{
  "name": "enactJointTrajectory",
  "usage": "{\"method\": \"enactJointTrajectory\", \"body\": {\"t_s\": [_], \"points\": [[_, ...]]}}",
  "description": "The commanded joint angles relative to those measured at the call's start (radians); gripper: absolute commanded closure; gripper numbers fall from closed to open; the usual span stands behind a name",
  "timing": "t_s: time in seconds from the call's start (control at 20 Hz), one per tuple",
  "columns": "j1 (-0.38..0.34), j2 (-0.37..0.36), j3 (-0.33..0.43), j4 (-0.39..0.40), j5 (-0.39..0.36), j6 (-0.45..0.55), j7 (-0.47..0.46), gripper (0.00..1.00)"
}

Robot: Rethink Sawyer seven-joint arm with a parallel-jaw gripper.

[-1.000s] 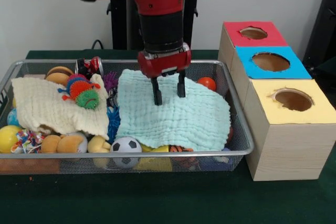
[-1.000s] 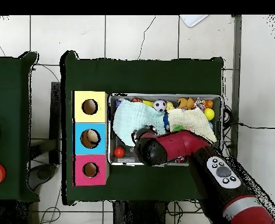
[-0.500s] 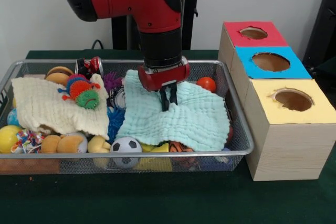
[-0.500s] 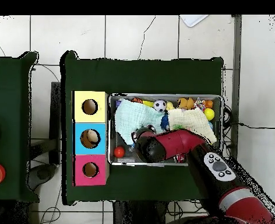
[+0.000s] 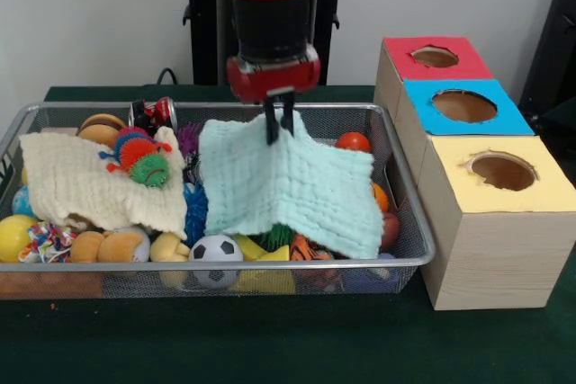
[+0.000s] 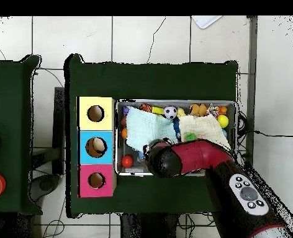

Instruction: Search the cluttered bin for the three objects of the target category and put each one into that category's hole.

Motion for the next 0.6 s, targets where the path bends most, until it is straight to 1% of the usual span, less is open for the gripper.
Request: {"method": "enactJointTrajectory", "body": {"t_s": [0.05, 0.15, 0.35, 0.4, 0.45, 0.55, 0.6], "points": [[-0.087, -0.230, 0.074, -0.014, 0.039, 0.398, -0.387, 1.00], [-0.135, -0.179, 0.122, -0.039, -0.001, 0.378, -0.434, 1.00], [-0.218, -0.055, 0.193, -0.059, -0.096, 0.284, -0.471, 1.00], [-0.234, -0.029, 0.205, -0.060, -0.110, 0.262, -0.472, 1.00], [-0.250, 0.013, 0.216, -0.059, -0.130, 0.226, -0.474, 1.00], [-0.284, 0.043, 0.256, -0.037, -0.147, 0.193, -0.499, 1.00], [-0.317, 0.065, 0.295, -0.017, -0.154, 0.165, -0.492, 0.00]]}}
